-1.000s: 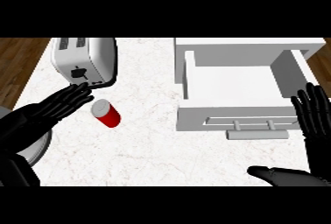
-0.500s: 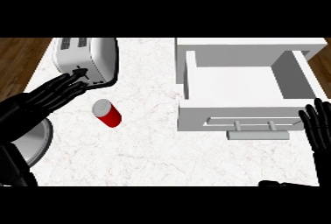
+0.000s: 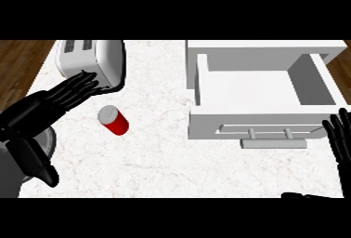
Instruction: Pick up the can, place it into the drawer and close the drawer
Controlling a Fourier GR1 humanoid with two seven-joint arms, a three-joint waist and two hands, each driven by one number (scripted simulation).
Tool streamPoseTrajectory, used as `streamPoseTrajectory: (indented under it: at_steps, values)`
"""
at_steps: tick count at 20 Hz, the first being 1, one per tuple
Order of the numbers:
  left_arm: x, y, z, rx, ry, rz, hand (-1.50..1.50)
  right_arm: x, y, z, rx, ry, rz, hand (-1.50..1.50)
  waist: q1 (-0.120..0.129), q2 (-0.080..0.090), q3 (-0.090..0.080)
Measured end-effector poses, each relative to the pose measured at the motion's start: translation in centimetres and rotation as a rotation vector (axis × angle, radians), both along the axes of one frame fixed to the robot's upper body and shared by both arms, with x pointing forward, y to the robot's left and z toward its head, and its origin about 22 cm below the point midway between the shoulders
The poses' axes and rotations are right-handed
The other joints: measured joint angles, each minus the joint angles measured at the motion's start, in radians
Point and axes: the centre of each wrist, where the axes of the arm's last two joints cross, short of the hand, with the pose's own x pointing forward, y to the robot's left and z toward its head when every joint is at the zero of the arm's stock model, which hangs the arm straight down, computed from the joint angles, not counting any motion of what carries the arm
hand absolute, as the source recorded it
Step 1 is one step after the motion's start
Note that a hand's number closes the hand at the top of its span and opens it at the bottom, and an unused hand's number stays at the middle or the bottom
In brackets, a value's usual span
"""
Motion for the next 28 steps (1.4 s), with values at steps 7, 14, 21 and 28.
streamPoseTrajectory:
  at_steps: [7,14,21,28]
  values:
    - [0.7,-0.4,-3.2,0.012,0.014,0.011,-1.5,-0.3,-0.3,-0.2,0.0,-0.001,-0.011,-1.5,-0.001,0.001,0.0]
    - [1.8,-0.8,-5.0,0.026,0.016,0.038,-1.5,-0.2,-0.5,0.0,0.002,-0.001,0.0,-1.5,-0.001,0.001,0.0]
    - [2.3,0.0,-8.4,0.037,0.017,0.071,-1.5,-0.3,-0.2,-0.5,0.007,0.003,0.004,-1.5,-0.003,0.001,0.0]
    - [3.2,1.8,-11.0,0.086,0.032,0.13,-1.5,-0.3,-1.0,-0.9,0.0,-0.003,0.007,-1.5,-0.007,0.003,-0.001]
